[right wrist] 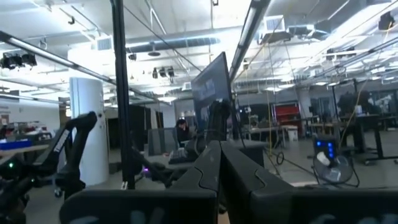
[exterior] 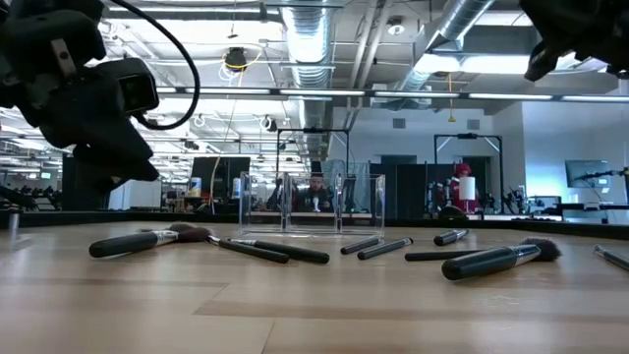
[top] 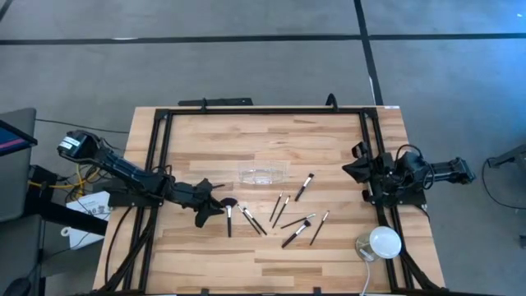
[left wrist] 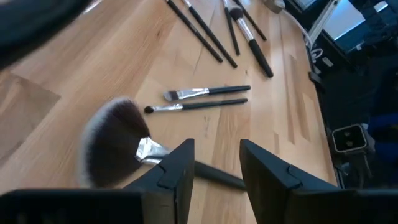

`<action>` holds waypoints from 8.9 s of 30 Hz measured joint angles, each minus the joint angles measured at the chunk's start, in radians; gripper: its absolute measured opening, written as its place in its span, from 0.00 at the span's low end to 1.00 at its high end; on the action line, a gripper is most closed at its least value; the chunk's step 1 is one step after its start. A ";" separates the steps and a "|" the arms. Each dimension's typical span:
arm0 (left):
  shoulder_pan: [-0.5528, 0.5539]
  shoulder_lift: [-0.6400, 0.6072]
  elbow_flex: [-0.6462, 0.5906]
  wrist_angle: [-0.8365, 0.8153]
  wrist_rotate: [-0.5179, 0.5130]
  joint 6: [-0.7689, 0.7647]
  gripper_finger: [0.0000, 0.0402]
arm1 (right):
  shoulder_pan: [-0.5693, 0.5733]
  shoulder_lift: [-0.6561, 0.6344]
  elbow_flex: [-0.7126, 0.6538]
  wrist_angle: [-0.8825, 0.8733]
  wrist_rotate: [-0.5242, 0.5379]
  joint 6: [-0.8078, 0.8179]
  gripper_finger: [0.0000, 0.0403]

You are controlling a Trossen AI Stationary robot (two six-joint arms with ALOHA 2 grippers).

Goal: Put items in baskets/containers
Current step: Put the highlighter brush into the transparent organizer

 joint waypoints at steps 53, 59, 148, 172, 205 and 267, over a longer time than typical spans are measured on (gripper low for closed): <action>0.002 0.374 0.361 -0.399 -0.059 -0.177 0.31 | -0.086 0.869 0.417 0.133 0.053 -0.402 0.42; 0.002 0.368 0.359 -0.429 -0.030 -0.110 0.31 | -0.086 0.872 0.417 0.130 0.053 -0.402 0.43; -0.089 0.408 0.183 -0.219 -0.288 0.003 0.19 | -0.086 0.872 0.415 0.090 0.052 -0.392 0.40; -0.165 0.367 0.083 -0.085 -0.414 0.008 0.11 | -0.092 1.013 0.421 0.303 0.028 -0.339 0.35; -0.073 0.119 0.237 -0.021 -0.752 0.871 0.11 | -0.104 1.687 1.198 -0.506 -0.049 0.121 0.40; 0.091 0.118 0.273 0.246 -0.584 1.265 0.12 | -0.202 1.727 1.200 -0.298 -0.163 0.288 0.28</action>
